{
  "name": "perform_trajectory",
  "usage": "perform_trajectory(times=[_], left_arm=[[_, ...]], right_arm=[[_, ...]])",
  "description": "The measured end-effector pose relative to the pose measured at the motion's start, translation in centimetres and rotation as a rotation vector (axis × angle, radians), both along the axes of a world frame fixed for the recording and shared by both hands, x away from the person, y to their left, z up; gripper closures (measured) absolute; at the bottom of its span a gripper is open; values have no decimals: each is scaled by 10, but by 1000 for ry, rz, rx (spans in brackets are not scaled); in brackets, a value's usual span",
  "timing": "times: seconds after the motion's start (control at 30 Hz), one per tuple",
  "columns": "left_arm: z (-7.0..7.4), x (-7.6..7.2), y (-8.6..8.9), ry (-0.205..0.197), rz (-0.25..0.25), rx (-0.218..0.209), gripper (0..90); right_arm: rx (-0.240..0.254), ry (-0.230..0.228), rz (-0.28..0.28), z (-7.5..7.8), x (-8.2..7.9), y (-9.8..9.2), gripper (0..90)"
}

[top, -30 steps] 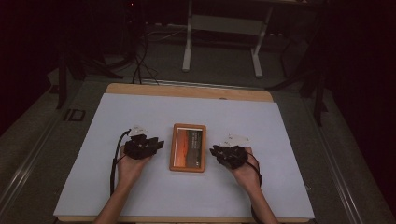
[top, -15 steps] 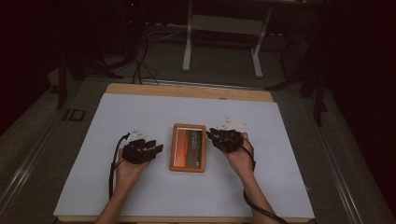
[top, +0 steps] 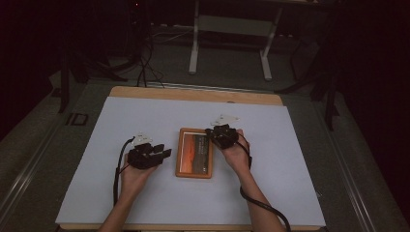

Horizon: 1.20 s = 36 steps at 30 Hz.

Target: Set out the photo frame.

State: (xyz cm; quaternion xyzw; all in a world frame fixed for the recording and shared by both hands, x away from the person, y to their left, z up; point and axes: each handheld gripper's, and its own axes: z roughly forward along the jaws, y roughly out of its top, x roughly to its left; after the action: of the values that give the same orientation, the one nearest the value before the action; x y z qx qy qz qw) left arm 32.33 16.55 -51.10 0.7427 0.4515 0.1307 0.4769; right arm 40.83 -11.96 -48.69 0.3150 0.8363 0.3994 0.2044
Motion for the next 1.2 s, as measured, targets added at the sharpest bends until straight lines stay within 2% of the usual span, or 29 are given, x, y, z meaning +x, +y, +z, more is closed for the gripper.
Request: perform_trajectory(times=[0.13, 0.63, 0.97, 1.2], left_arm=[[1, 0, 3, -3, 2, -16, 583], [5, 0, 6, -12, 0, -24, 591], [6, 0, 6, -10, 4, -22, 586], [7, -1, 4, -8, -3, -25, 586]], right_arm=[[-23, 11, -7, -6, 3, 3, 897], [-13, 25, -34, -9, 7, -3, 898], [-20, 72, -68, -15, 14, -12, 898], [-21, 109, -107, -30, 19, -20, 899]])
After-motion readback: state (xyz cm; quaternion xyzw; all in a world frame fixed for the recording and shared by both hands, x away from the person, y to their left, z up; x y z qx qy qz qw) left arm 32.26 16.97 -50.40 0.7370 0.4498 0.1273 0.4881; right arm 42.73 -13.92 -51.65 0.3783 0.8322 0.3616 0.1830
